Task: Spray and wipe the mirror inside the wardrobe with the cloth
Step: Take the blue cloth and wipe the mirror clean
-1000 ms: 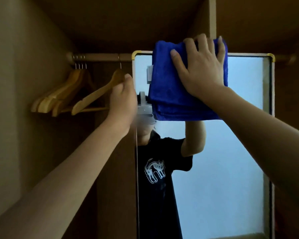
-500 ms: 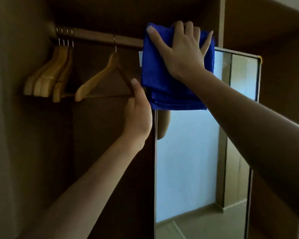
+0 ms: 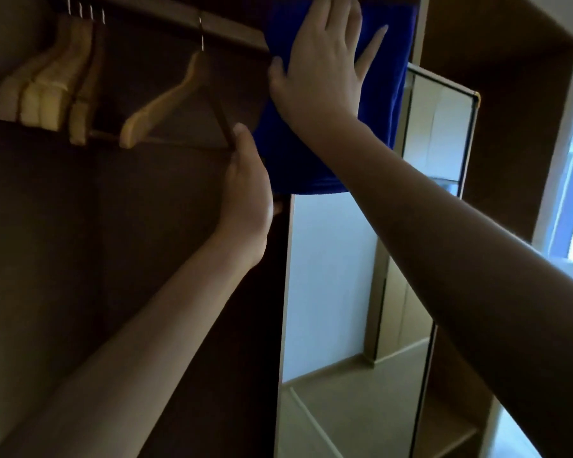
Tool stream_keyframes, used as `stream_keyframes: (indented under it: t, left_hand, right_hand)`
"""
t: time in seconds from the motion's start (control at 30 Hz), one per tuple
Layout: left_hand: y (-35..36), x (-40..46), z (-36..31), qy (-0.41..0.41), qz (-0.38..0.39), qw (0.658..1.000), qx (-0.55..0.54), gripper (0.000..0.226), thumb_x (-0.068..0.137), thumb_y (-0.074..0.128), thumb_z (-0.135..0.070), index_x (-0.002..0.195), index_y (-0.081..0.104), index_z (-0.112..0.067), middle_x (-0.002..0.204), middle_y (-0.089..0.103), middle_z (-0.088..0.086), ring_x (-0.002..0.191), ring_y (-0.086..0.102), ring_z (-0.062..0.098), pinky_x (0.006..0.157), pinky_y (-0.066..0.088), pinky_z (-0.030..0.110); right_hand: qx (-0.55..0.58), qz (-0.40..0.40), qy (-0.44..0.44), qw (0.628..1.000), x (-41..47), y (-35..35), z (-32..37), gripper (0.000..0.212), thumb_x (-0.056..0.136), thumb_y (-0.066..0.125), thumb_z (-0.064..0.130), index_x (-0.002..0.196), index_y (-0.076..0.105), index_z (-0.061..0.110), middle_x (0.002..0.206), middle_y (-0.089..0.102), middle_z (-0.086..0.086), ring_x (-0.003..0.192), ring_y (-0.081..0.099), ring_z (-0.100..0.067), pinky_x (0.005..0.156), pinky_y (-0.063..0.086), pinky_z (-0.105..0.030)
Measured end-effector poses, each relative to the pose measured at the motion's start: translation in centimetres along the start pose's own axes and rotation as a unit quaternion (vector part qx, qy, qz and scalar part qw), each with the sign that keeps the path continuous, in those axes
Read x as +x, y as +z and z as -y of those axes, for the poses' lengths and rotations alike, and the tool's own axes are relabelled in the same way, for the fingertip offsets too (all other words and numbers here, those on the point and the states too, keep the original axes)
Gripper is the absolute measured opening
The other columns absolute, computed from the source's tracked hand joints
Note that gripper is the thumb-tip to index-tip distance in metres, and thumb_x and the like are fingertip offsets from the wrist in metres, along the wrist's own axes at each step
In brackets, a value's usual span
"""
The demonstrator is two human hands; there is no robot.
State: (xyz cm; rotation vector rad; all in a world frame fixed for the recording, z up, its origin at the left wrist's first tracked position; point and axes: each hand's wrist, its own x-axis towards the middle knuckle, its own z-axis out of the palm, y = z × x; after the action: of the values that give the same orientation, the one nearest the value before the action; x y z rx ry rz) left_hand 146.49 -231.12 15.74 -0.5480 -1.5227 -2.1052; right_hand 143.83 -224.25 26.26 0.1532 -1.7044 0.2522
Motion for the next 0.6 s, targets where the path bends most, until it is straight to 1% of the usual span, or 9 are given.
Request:
stream_keyframes:
  t: [0.03, 0.07, 0.1, 0.17, 0.27, 0.37, 0.47, 0.53, 0.6]
  left_hand:
    - [-0.2, 0.1, -0.2, -0.010, 0.009, 1.000, -0.010, 0.055, 0.099, 0.018, -0.060, 0.138, 0.043, -0.032, 0.139, 0.054, -0.002, 0.125, 0.052, 0.018, 0.097, 0.041, 0.038]
    - [-0.4, 0.3, -0.3, -0.018, 0.016, 1.000, -0.019, 0.059, 0.098, 0.017, -0.062, 0.145, 0.036, -0.032, 0.144, 0.049, -0.002, 0.129, 0.049, 0.020, 0.102, 0.041, 0.042]
    - [-0.6, 0.4, -0.3, -0.023, 0.029, 0.999, -0.031, 0.061, 0.097, 0.017, -0.063, 0.148, 0.032, -0.033, 0.146, 0.047, -0.001, 0.130, 0.048, 0.022, 0.105, 0.040, 0.047]
    - [-1.1, 0.4, -0.4, -0.030, 0.048, 0.997, -0.049, 0.062, 0.096, 0.016, -0.065, 0.146, 0.036, -0.033, 0.141, 0.052, 0.000, 0.126, 0.053, 0.022, 0.105, 0.041, 0.051]
    - [-2.2, 0.5, 0.0, -0.070, 0.083, 0.991, -0.077, 0.061, 0.095, 0.016, -0.067, 0.124, 0.057, -0.033, 0.118, 0.068, -0.004, 0.111, 0.063, 0.017, 0.100, 0.047, 0.045]
    - [-3.9, 0.5, 0.5, -0.109, 0.114, 0.984, -0.086, 0.063, 0.094, 0.018, -0.069, 0.114, 0.063, -0.029, 0.104, 0.074, -0.003, 0.100, 0.069, 0.015, 0.093, 0.051, 0.040]
    - [-5.0, 0.6, 1.3, -0.118, 0.145, 0.979, -0.075, 0.060, 0.092, 0.019, -0.071, 0.101, 0.063, -0.031, 0.088, 0.076, -0.010, 0.088, 0.072, 0.009, 0.081, 0.053, 0.035]
    - [-5.6, 0.6, 1.8, -0.120, 0.165, 0.977, -0.060, 0.062, 0.090, 0.018, -0.074, 0.096, 0.064, -0.033, 0.083, 0.075, -0.013, 0.088, 0.072, 0.010, 0.084, 0.052, 0.037]
    - [-6.0, 0.8, 2.2, -0.127, 0.173, 0.976, -0.032, 0.063, 0.088, 0.018, -0.076, 0.091, 0.065, -0.035, 0.086, 0.074, -0.014, 0.098, 0.068, 0.013, 0.095, 0.048, 0.043]
  right_hand:
    - [-0.016, -0.005, 0.002, 1.000, -0.3, 0.1, 0.2, 0.072, 0.092, 0.051, 0.030, 0.153, 0.019, 0.009, 0.160, 0.021, -0.007, 0.150, 0.011, -0.024, 0.120, 0.001, -0.058]
    - [-0.031, -0.010, 0.001, 0.999, -0.7, 0.3, 0.6, 0.074, 0.092, 0.051, 0.029, 0.154, 0.017, 0.007, 0.161, 0.018, -0.009, 0.151, 0.009, -0.026, 0.120, 0.001, -0.058]
    - [-0.049, -0.016, 0.001, 0.999, -1.2, 0.4, 0.9, 0.075, 0.093, 0.052, 0.028, 0.154, 0.015, 0.006, 0.162, 0.016, -0.010, 0.151, 0.007, -0.027, 0.120, 0.002, -0.058]
    - [-0.065, -0.030, -0.003, 0.997, -2.4, 0.7, 1.2, 0.073, 0.095, 0.049, 0.026, 0.155, 0.012, 0.004, 0.163, 0.013, -0.013, 0.151, 0.006, -0.028, 0.120, 0.002, -0.058]
    - [-0.084, -0.028, 0.018, 0.996, -4.8, 1.2, 1.3, 0.071, 0.097, 0.045, 0.023, 0.155, 0.008, 0.003, 0.163, 0.008, -0.013, 0.151, 0.003, -0.027, 0.120, 0.002, -0.058]
    - [-0.096, 0.002, 0.044, 0.994, -7.1, 1.4, 1.8, 0.076, 0.097, 0.047, 0.024, 0.155, 0.003, 0.003, 0.164, 0.003, -0.014, 0.151, 0.000, -0.026, 0.120, 0.003, -0.057]
    - [-0.110, 0.024, 0.060, 0.992, -8.7, 1.2, 2.1, 0.076, 0.100, 0.045, 0.028, 0.154, -0.003, 0.003, 0.164, -0.002, -0.013, 0.151, -0.005, -0.025, 0.120, 0.004, -0.056]
    - [-0.118, 0.029, 0.069, 0.990, -9.7, 1.0, 2.1, 0.075, 0.101, 0.044, 0.027, 0.154, -0.005, 0.004, 0.164, -0.003, -0.012, 0.151, -0.006, -0.024, 0.121, 0.004, -0.055]
    - [-0.118, 0.028, 0.072, 0.990, -10.7, 1.0, 2.1, 0.075, 0.101, 0.045, 0.026, 0.155, -0.003, 0.005, 0.164, -0.001, -0.012, 0.151, -0.005, -0.024, 0.121, 0.004, -0.054]
